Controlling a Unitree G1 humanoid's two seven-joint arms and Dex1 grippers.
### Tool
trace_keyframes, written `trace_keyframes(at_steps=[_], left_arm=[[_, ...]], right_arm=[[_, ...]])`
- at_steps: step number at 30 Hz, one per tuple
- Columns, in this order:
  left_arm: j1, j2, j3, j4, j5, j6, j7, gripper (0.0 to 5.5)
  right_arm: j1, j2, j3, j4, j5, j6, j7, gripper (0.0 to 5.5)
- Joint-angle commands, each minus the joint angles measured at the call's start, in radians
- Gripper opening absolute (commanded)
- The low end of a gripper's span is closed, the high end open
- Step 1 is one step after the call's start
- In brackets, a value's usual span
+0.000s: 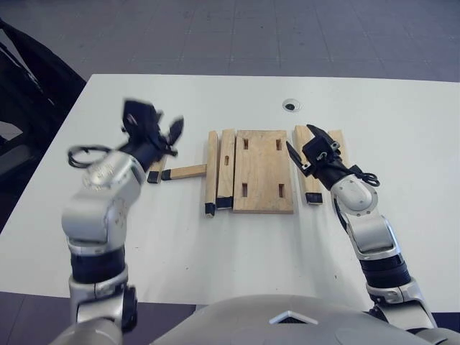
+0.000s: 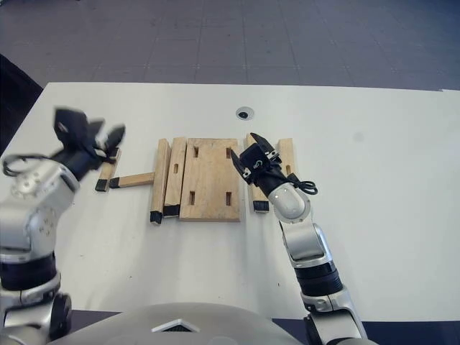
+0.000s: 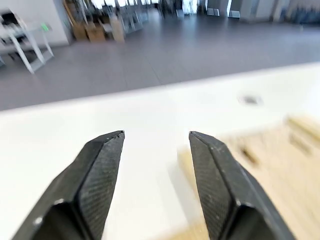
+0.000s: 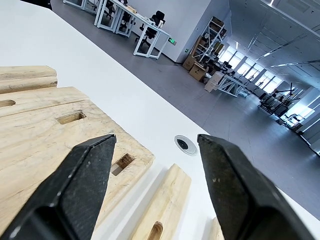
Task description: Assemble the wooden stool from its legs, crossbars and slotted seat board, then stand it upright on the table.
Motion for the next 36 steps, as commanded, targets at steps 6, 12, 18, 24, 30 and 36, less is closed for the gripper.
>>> trace_keyframes(at_steps=[6,12,18,24,30,36], left_arm=[[0.099,-0.094,0.007,-0.176,-0.101,0.291,0.025,2.39],[0.155,-0.053,-0.066,-0.145,-0.087,0.362,0.012,2.39],[0.153,-0.055,-0.161,-0.05,-0.025,0.273,0.012,2.39],[0.195,0.01,-0.172,0.05,0.065,0.195,0.01,2.39],[0.216,-0.01,-0.131,0.163,0.113,0.03,0.011,1.57],[0.118,0.029,-0.151,0.22,0.233,-0.171,0.007,1.04]], right_arm=[[-0.009,-0.019,-0.024,0.006,0.001,0.024,0.006,2.98],[-0.025,-0.016,-0.025,0.022,-0.001,0.016,0.002,2.98],[-0.029,-0.013,-0.017,0.028,-0.002,0.006,0.003,2.98],[-0.029,-0.017,-0.024,0.029,0.001,0.008,0.005,2.98],[-0.038,-0.016,-0.027,0.03,0.004,0.011,0.005,2.98],[-0.051,0.009,-0.061,0.044,0.04,0.045,-0.005,2.98]])
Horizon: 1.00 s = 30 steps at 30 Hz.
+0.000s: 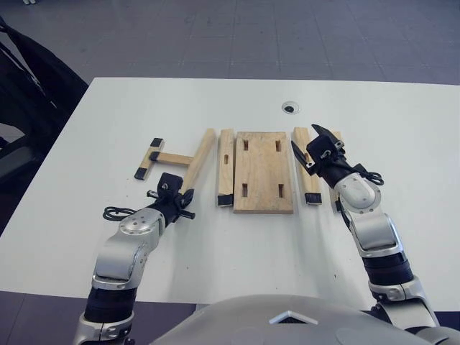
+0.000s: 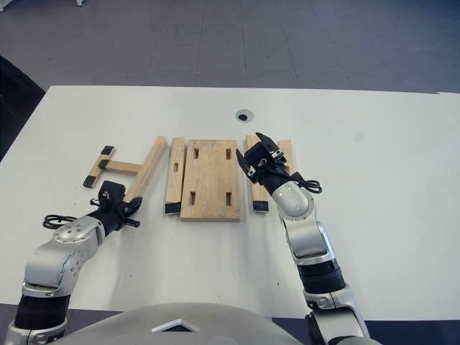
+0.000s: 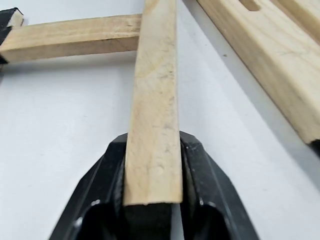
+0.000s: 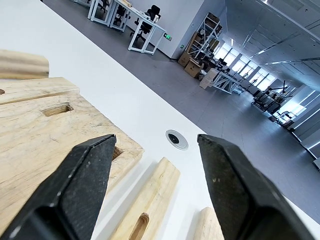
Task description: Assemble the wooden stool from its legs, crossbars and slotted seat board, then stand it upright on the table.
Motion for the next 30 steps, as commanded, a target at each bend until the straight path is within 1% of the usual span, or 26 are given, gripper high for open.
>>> trace_keyframes(at_steps=[1,3,5,7,9,12,15,19,25,30], left_arm=[[-0.077,0.05,-0.037,0.04,0.11,-0.11,-0.002,1.04],[-0.119,0.057,-0.04,0.052,0.159,-0.197,0.001,1.04],[-0.204,0.039,-0.025,0.072,0.179,-0.334,-0.003,1.04],[-0.296,0.017,-0.019,0.11,0.169,-0.469,-0.037,1.04],[-0.363,0.004,-0.023,0.167,0.158,-0.576,-0.076,1.04],[-0.438,-0.014,-0.047,0.243,0.152,-0.713,-0.15,1.04],[-0.462,-0.032,-0.072,0.279,0.143,-0.806,-0.223,1.04],[-0.472,-0.078,-0.096,0.273,0.108,-0.844,-0.279,1.04],[-0.473,-0.132,-0.134,0.234,0.091,-0.818,-0.315,1.04],[-0.458,-0.144,-0.151,0.213,0.089,-0.791,-0.339,1.04]], right_arm=[[-0.036,0.035,-0.061,0.014,0.063,0.056,-0.01,2.98],[-0.055,0.075,-0.123,0.013,0.148,0.13,-0.008,2.98],[-0.104,0.134,-0.23,0.021,0.332,0.296,0.025,2.98],[-0.171,0.177,-0.335,0.038,0.543,0.474,0.074,3.28],[-0.238,0.196,-0.418,0.07,0.711,0.601,0.106,3.64],[-0.325,0.199,-0.481,0.128,0.877,0.706,0.151,4.2],[-0.405,0.221,-0.536,0.172,1.03,0.794,0.158,4.71],[-0.463,0.24,-0.543,0.205,1.142,0.85,0.155,5.48],[-0.503,0.261,-0.523,0.226,1.195,0.825,0.151,5.5],[-0.563,0.27,-0.536,0.265,1.23,0.785,0.163,5.5]])
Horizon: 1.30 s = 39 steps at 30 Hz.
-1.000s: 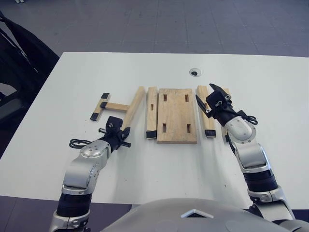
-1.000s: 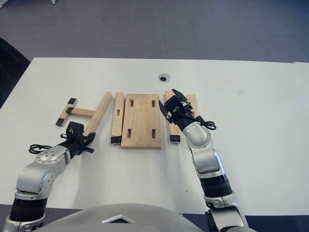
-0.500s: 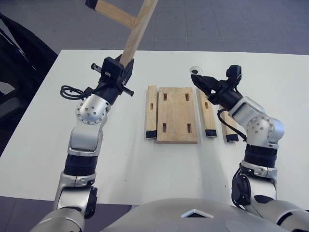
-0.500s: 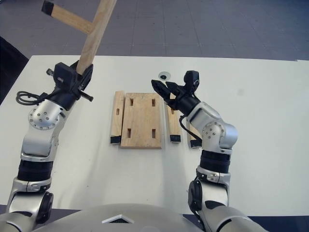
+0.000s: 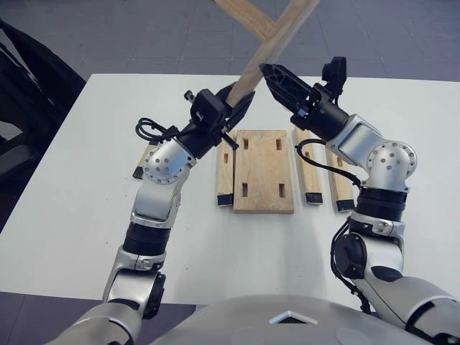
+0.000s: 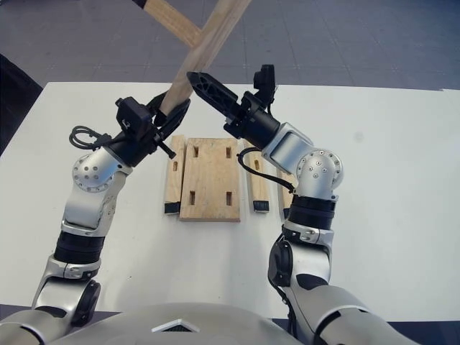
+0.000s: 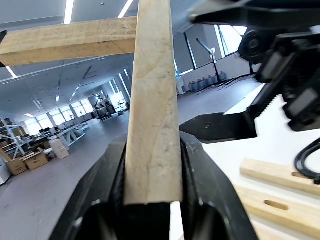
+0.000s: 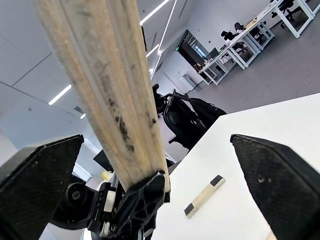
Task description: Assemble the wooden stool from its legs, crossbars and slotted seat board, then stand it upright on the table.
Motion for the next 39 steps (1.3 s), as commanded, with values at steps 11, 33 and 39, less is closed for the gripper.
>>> trace_keyframes(at_steps=[11,33,39], left_arm=[[0.004,0.013,-0.005,-0.019,0.021,0.023,-0.027,1.04],[-0.002,0.029,0.023,0.004,0.218,-0.16,0.065,1.42],[0.03,0.074,0.027,0.076,0.223,-0.214,0.032,2.37]], right_arm=[[-0.063,-0.033,-0.012,0.043,0.085,-0.039,-0.009,3.8],[0.011,-0.096,0.069,0.032,0.017,-0.113,-0.008,2.04],[-0.007,-0.108,0.035,0.054,0.039,-0.129,-0.026,2.03]])
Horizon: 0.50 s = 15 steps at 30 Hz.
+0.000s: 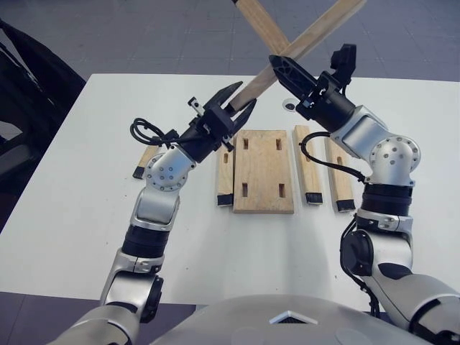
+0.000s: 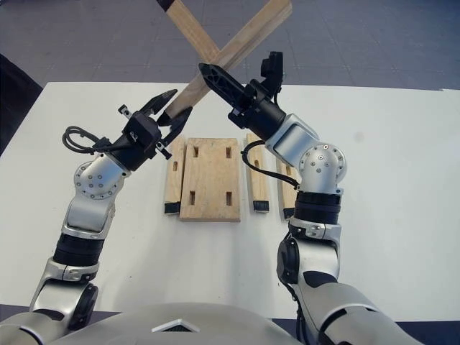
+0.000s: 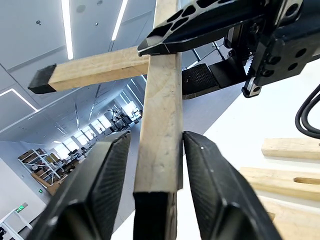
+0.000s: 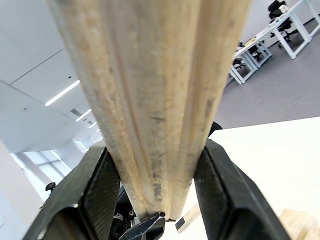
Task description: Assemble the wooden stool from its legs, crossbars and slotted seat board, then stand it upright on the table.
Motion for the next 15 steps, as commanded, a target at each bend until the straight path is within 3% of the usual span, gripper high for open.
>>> trace_keyframes(at_steps=[1,5,9,15], left_arm=[[0.026,0.066,0.038,0.018,0.003,-0.016,-0.022,2.59],[0.142,0.173,0.094,0.015,-0.051,-0.011,-0.105,2.78],[0.155,0.212,0.028,0.031,-0.068,0.029,-0.22,2.78],[0.075,0.183,-0.11,-0.005,0.029,0.188,-0.273,2.78]], right_arm=[[-0.005,-0.051,-0.026,0.03,-0.024,-0.022,0.002,2.03],[-0.041,-0.205,-0.011,0.127,-0.143,-0.101,0.101,2.03],[-0.049,-0.33,0.097,0.166,-0.307,-0.219,0.275,2.02],[-0.066,-0.341,0.274,0.21,-0.496,-0.379,0.447,2.02]])
